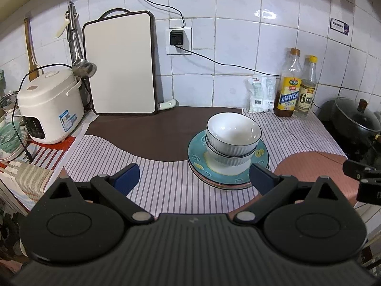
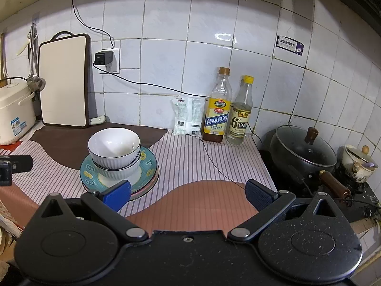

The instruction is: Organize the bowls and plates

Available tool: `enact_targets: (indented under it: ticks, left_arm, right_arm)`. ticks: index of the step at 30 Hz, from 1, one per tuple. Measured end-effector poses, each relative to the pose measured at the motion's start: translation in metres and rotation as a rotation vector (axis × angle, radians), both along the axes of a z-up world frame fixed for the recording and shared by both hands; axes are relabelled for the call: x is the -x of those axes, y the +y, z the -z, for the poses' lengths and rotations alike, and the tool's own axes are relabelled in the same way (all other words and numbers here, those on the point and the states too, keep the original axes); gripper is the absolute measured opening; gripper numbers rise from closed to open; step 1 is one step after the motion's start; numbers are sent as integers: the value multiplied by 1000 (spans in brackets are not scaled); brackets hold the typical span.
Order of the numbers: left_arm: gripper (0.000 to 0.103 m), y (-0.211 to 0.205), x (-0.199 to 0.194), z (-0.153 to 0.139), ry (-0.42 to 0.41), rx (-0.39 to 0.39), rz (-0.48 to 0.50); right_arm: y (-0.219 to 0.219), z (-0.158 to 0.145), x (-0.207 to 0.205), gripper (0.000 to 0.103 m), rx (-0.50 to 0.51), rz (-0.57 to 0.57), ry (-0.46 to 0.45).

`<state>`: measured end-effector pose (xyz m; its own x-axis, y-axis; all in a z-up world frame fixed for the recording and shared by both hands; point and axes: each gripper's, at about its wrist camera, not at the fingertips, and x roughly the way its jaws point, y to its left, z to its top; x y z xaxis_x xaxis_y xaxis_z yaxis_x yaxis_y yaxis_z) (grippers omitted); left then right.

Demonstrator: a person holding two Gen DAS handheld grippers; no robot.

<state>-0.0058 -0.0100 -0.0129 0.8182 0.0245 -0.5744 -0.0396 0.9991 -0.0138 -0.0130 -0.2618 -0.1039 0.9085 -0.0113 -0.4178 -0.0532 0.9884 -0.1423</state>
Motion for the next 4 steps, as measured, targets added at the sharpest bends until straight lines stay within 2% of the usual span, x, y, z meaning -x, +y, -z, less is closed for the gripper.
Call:
enact_targets:
  ticks: [4]
  left_arm:
    - [100, 1, -1, -2, 1, 5, 0]
  right_arm:
    - [0, 0, 0, 103, -2, 4, -1]
